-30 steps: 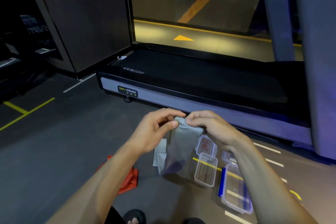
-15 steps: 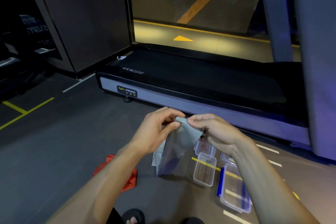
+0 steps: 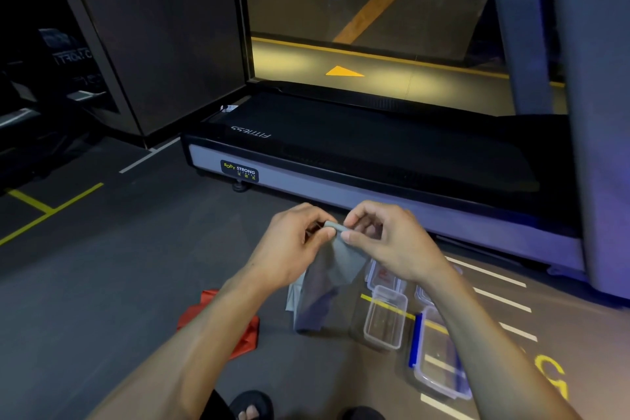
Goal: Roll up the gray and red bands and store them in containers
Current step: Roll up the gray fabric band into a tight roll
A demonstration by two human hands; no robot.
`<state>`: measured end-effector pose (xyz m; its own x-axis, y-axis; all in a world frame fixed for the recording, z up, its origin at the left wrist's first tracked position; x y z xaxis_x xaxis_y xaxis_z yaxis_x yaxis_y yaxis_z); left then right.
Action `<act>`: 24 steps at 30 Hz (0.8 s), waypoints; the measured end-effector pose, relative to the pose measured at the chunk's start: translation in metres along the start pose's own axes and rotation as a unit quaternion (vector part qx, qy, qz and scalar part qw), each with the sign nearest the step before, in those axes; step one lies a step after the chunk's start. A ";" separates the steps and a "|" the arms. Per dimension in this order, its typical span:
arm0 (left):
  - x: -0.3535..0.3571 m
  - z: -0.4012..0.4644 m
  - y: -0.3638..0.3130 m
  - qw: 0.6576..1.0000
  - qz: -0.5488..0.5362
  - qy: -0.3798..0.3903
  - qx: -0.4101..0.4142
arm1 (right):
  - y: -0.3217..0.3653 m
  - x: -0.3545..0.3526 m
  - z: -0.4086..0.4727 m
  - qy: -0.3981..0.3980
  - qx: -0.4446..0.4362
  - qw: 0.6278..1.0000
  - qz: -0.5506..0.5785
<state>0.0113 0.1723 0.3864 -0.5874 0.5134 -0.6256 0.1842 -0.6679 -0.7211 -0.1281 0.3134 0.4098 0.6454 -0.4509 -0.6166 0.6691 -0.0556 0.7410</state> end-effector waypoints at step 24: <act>0.002 -0.008 0.002 0.972 -0.213 0.076 -0.063 | -0.006 -0.006 -0.002 0.077 0.078 0.979 0.171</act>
<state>0.0163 0.1765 0.3813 -0.5096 0.8092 -0.2924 0.0514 -0.3106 -0.9492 -0.1347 0.3178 0.4087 0.8778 -0.3285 -0.3488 0.3476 -0.0644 0.9354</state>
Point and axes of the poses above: each hand's wrist, its own z-axis towards the middle knuckle, its own x-axis out of the palm, y = z × x, the point moved 1 cm from there along z, towards the middle knuckle, and after that the axes turned 7 degrees about -x, right-handed, at the moved point
